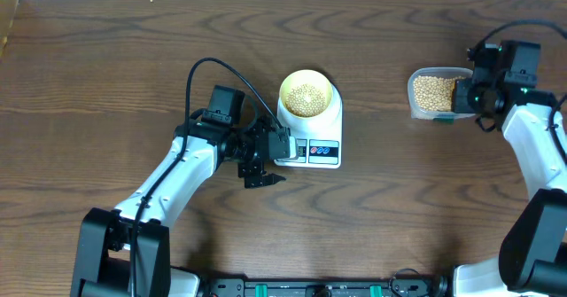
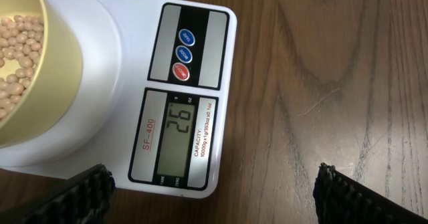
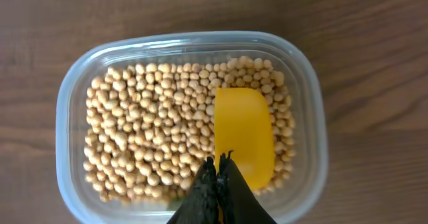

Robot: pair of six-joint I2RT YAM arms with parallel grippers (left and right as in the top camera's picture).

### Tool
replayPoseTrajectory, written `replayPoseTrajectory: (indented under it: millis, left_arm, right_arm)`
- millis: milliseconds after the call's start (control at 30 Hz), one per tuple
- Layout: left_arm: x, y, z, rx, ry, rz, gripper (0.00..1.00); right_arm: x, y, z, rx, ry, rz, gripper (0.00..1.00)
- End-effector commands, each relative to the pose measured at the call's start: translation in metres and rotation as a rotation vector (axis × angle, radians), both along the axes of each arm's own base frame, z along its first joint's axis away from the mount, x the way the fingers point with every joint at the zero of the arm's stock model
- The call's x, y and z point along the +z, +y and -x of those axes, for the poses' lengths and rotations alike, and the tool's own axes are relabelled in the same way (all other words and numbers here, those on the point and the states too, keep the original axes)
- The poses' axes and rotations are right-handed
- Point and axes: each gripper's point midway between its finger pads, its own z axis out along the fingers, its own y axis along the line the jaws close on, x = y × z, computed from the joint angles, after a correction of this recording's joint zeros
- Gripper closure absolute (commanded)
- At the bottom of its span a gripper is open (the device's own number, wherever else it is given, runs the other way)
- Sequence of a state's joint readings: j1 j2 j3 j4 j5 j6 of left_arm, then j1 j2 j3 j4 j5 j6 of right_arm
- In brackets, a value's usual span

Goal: Scoop item into bowl and weigh 50g on scale
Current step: 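Push the scoop into the soybeans with the right gripper and scoop up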

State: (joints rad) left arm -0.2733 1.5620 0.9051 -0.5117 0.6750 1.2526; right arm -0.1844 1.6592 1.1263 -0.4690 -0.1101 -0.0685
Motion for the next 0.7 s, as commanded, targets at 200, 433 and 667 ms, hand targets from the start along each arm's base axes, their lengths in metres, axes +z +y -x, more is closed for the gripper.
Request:
replayPoseTrajectory:
  millis: [200,433,667]
  left_arm:
    - [-0.003,-0.001,0.005,0.003,0.024,0.009,0.02]
    - [-0.003,-0.001,0.005,0.003,0.024,0.009,0.02]
    - [-0.003,-0.001,0.005,0.003,0.024,0.009,0.02]
  right_arm:
    - [-0.027,0.024,0.014,-0.123,0.023,-0.224,0.99]
    - [-0.014,0.028,0.004,-0.132,-0.034,-0.362,0.99]
    - [0.013,0.020,0.002,-0.081,-0.117,-0.608,0.99]
